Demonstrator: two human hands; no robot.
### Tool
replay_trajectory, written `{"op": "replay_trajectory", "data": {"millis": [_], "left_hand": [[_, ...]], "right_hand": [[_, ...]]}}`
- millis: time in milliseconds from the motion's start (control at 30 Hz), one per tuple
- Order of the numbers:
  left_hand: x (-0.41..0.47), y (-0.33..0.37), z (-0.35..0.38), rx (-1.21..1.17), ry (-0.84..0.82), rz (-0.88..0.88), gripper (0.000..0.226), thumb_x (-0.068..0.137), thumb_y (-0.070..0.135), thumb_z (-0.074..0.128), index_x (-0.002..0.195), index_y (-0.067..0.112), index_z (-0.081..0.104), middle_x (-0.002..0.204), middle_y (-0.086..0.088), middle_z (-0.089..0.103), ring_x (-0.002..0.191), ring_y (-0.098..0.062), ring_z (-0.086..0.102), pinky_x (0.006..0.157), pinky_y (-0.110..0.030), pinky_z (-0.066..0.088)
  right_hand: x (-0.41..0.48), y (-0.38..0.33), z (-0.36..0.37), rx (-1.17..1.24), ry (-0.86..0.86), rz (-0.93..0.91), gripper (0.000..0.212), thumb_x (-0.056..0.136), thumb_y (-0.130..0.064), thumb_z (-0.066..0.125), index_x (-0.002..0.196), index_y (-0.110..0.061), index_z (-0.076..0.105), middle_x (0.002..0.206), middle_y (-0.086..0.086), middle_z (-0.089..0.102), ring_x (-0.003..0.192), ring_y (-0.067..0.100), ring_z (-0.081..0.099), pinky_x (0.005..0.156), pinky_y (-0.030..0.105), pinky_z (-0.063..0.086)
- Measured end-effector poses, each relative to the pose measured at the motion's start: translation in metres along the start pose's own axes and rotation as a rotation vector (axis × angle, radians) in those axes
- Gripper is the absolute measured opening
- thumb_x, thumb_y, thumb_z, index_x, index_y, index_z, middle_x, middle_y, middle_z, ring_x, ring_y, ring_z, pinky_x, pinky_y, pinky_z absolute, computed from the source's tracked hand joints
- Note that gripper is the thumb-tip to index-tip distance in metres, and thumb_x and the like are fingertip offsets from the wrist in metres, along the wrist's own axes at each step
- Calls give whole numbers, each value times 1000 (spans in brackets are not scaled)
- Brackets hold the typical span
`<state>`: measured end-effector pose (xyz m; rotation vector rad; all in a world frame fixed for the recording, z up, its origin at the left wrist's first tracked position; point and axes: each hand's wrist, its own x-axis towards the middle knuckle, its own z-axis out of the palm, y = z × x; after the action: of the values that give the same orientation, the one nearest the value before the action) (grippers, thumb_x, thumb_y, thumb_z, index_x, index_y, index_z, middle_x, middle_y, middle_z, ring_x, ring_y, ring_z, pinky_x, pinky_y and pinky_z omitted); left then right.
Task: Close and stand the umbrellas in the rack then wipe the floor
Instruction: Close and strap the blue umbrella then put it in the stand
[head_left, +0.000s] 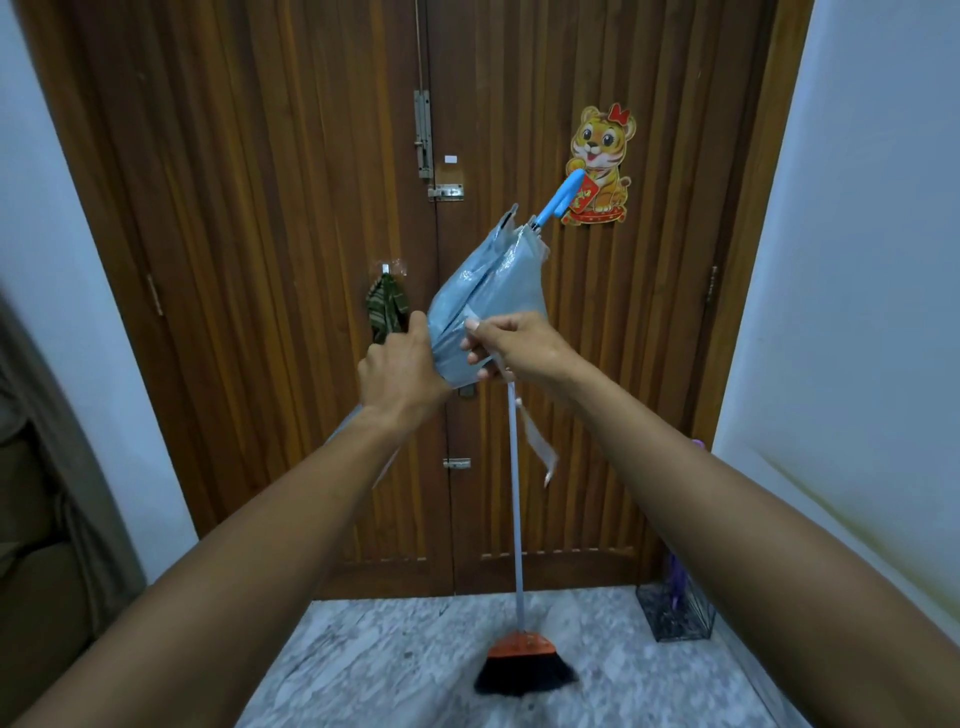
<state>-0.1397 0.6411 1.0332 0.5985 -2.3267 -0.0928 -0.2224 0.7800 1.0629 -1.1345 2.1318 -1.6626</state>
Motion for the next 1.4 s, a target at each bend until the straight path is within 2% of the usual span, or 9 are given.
{"op": "replay_trajectory", "data": {"millis": [200,400,533,633,733,900,1133,1300,1400], "left_hand": [[4,-5,-1,-62,-51,-95,49,74,24,76,112,15,46,93,-9,64,92,-37,66,73,-44,54],[4,-7,5,-92,-51,-140,53,76,24,74,120,15,46,99,-10,65,98,-38,65,75,-43,51],[4,-4,6,-106,-68,-156,54,74,23,74,120,14,46,101,-11,65,100,-39,64,79,-45,54],[4,-4,8,-94,-80,-143,53,73,24,74,117,14,47,100,-11,65,97,-39,65,80,-48,56],[4,-6,10,-82,-84,-123,49,73,21,74,113,14,47,97,-10,64,94,-37,66,78,-48,57],[4,-3,13,-80,-97,-146,48,73,19,72,114,15,47,99,-9,64,97,-37,64,78,-45,55],[4,0,12,-111,-115,-178,48,74,18,73,114,16,48,96,-6,60,99,-35,64,75,-42,52],[7,-5,9,-248,-144,-267,43,69,21,72,107,19,52,92,-1,59,91,-31,62,74,-39,52],[10,-10,6,-462,-244,-316,45,63,23,75,105,23,58,93,2,65,85,-23,65,75,-35,56]], "right_hand": [[-3,0,-9,-3,-32,89,32,104,-34,53,106,-10,75,68,-2,56,50,8,46,45,20,35],[5,-1,-8,-115,164,-40,17,92,-34,71,97,-21,80,80,0,72,81,11,66,73,23,49],[2,-4,-13,31,131,33,16,93,-28,72,102,-17,78,90,1,78,64,8,66,53,19,47],[2,-5,-18,135,35,163,17,97,-16,59,109,-16,72,78,-1,74,50,6,50,46,20,35],[4,-4,-21,136,-13,273,20,94,-26,57,105,-16,71,63,-6,56,50,6,34,49,24,25],[4,-4,-25,95,28,263,23,93,-33,66,108,-16,73,76,-5,61,66,8,48,59,24,38],[1,-2,-29,200,-19,237,28,91,-32,74,107,-9,73,103,3,76,78,13,68,54,21,47],[1,2,-30,250,-82,236,13,85,-12,79,95,-8,71,79,5,72,64,9,69,65,22,54],[1,8,-30,192,8,242,20,80,-16,84,92,-6,72,70,6,71,54,8,61,53,20,48]]}}
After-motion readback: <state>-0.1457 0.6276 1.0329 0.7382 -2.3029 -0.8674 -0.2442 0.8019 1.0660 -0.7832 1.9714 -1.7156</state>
